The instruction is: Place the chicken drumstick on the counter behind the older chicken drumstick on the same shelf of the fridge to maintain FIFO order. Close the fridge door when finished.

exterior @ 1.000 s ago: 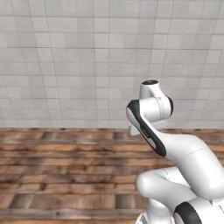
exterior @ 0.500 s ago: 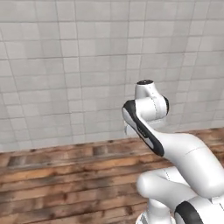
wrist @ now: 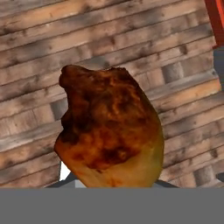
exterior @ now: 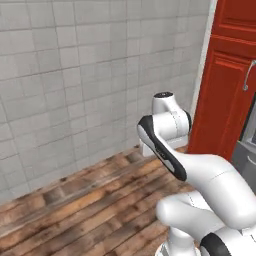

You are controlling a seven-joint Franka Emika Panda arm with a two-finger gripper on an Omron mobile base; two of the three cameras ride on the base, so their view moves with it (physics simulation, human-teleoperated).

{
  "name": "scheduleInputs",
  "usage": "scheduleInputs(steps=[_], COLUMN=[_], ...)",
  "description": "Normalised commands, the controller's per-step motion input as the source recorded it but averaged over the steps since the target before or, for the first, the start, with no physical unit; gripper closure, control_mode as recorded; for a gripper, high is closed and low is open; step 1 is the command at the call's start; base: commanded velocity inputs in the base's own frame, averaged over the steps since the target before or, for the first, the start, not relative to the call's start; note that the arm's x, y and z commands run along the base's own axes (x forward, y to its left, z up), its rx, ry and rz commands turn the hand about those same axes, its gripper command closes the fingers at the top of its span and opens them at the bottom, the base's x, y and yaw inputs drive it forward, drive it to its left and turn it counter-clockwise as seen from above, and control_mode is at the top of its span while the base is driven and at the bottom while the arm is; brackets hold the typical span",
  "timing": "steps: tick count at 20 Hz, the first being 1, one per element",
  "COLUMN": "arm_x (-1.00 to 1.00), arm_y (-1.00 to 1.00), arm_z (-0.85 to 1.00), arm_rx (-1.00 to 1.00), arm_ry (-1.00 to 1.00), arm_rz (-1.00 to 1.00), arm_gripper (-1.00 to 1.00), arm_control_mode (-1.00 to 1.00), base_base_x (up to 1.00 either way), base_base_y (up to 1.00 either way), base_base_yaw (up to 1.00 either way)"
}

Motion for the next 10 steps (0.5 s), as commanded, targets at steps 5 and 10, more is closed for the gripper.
scheduleInputs(steps=[5, 10], arm_x=[0.00, 0.00], arm_y=[0.00, 0.00], arm_z=[0.00, 0.00], arm_rx=[0.00, 0.00], arm_ry=[0.00, 0.00], arm_rz=[0.00, 0.00], arm_gripper=[1.00, 1.00], arm_control_mode=[1.00, 1.00], base_base_x=[0.18, 0.38], base_base_y=[0.00, 0.00], base_base_yaw=[-0.74, -0.73])
